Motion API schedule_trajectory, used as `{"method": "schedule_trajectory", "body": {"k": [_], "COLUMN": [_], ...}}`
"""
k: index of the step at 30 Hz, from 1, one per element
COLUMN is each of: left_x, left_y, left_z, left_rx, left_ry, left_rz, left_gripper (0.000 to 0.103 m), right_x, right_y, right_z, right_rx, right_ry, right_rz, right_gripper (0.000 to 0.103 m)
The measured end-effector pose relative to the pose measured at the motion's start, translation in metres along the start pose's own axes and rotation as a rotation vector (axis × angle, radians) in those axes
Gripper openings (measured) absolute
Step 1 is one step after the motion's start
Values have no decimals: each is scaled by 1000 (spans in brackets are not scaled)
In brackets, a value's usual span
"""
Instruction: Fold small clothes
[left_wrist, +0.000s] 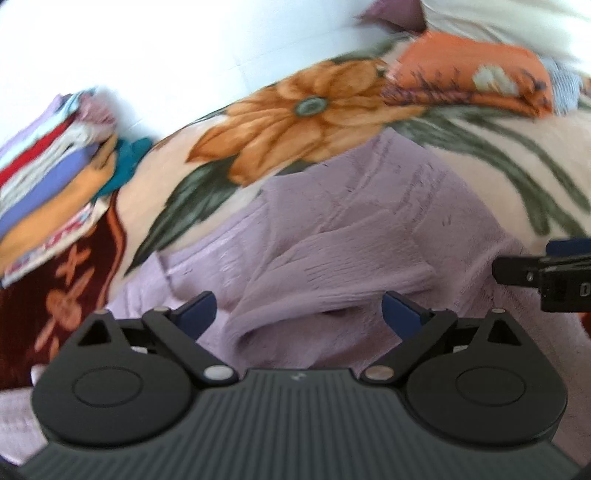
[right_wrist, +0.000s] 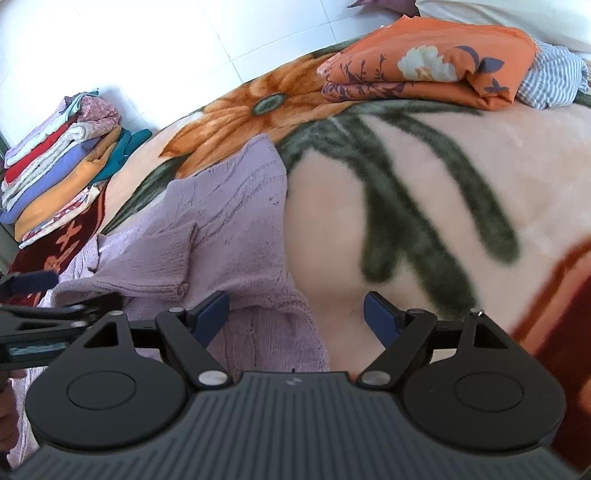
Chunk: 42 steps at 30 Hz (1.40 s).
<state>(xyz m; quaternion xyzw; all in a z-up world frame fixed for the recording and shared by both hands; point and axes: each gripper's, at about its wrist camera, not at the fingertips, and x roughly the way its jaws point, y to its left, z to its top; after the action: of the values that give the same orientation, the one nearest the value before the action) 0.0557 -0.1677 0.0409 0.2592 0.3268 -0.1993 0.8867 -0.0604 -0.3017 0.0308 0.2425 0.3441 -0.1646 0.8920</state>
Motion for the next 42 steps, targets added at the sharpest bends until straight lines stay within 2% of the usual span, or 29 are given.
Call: {"method": "schedule_trajectory", "body": {"k": [3, 4, 5, 6, 8, 10, 11, 15, 19, 22, 28, 31, 35, 40, 42], "left_x": [10, 13, 15, 16, 14, 9, 6, -10, -30, -38, -37, -33, -32, -35, -36], "left_y": [-15, -20, -24, -26, -28, -29, -27, -4, 38, 71, 124, 138, 149, 158, 162], "left_z": [-1, 0, -1, -1, 0, 0, 1, 9, 12, 4, -32, -58, -89, -115, -121], "left_rx": [78, 103, 118, 124, 114, 104, 91, -39, -198, -286, -488, -589, -669, -770, -803], "left_ry": [-6, -14, -22, -27, -35, -58, -71, -122, -170, -171, -78, -13, 54, 104, 113], "left_rz": [8, 16, 16, 4, -23, -2, 0, 17, 89, 151, 196, 185, 171, 134, 133], "left_gripper": [93, 86, 71, 63, 24, 13, 11, 11, 10, 10, 10, 13, 13, 20, 28], "right_x": [0, 0, 0, 0, 1, 0, 0, 2, 1, 1, 1, 2, 3, 4, 5], "right_y": [0, 0, -1, -2, -5, -6, -6, -7, -6, -7, -6, -6, -4, -2, -2], "right_z": [-2, -3, -3, -5, -5, -5, -6, -7, -7, -7, -7, -7, -7, -7, -7], "right_rx": [0, 3, 6, 10, 19, 27, 29, 24, 23, 29, 23, 18, 6, -4, -5], "right_ry": [-5, -5, -4, -4, -1, -5, -5, -4, -6, -9, -7, -6, -1, 4, 6], "right_rz": [3, 5, 6, 7, 10, 16, 17, 14, 12, 14, 7, 4, -4, -10, -10], "right_gripper": [85, 85, 85, 85, 85, 86, 86, 86, 86, 86, 86, 86, 86, 87, 87]}}
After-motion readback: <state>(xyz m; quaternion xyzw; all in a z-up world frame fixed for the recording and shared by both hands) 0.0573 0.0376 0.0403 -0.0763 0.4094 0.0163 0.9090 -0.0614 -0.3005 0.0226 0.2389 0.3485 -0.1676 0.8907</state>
